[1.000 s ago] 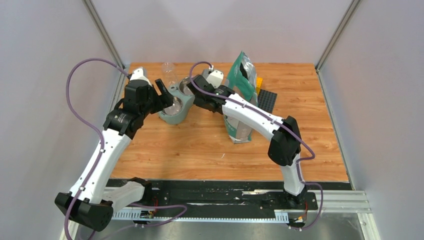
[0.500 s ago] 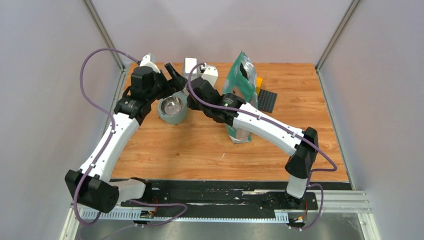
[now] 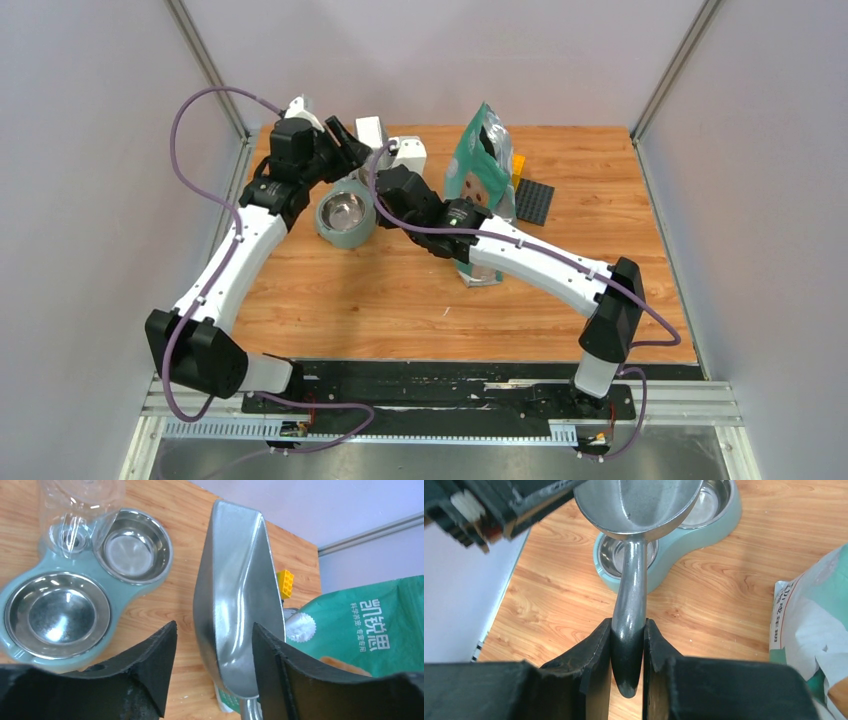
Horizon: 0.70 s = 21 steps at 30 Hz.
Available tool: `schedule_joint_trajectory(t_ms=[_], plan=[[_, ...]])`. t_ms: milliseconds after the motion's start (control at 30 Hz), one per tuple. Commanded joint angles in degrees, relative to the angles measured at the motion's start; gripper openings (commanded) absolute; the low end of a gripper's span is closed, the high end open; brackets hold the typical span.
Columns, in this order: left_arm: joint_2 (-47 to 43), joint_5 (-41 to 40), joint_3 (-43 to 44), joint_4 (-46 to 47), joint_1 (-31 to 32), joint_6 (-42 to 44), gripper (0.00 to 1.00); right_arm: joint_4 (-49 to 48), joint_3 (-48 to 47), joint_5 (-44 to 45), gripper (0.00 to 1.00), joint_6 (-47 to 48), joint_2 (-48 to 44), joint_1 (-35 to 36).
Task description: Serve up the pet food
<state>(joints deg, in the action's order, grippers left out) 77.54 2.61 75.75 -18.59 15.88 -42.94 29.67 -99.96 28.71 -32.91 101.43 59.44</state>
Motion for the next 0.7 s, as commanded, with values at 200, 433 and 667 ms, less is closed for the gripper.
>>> schedule_joint_trajectory(t_ms=[200, 433, 667], plan=[[7.6, 9.1, 7.8, -5.8, -1.2, 5.7, 0.4, -9.8, 2.8, -1.5, 0.0, 11.4, -4.2, 0.2], [10.0, 11.5, 9.8, -6.0, -1.2, 11.3, 0.0, -10.0, 2.6, -6.0, 0.04, 15.0, -5.0, 0.1], [9.0, 13.4, 11.1, -2.8, -1.2, 18.8, 0.0, -8.4, 2.6, -9.9, 0.94, 16.8, -10.9, -3.0]])
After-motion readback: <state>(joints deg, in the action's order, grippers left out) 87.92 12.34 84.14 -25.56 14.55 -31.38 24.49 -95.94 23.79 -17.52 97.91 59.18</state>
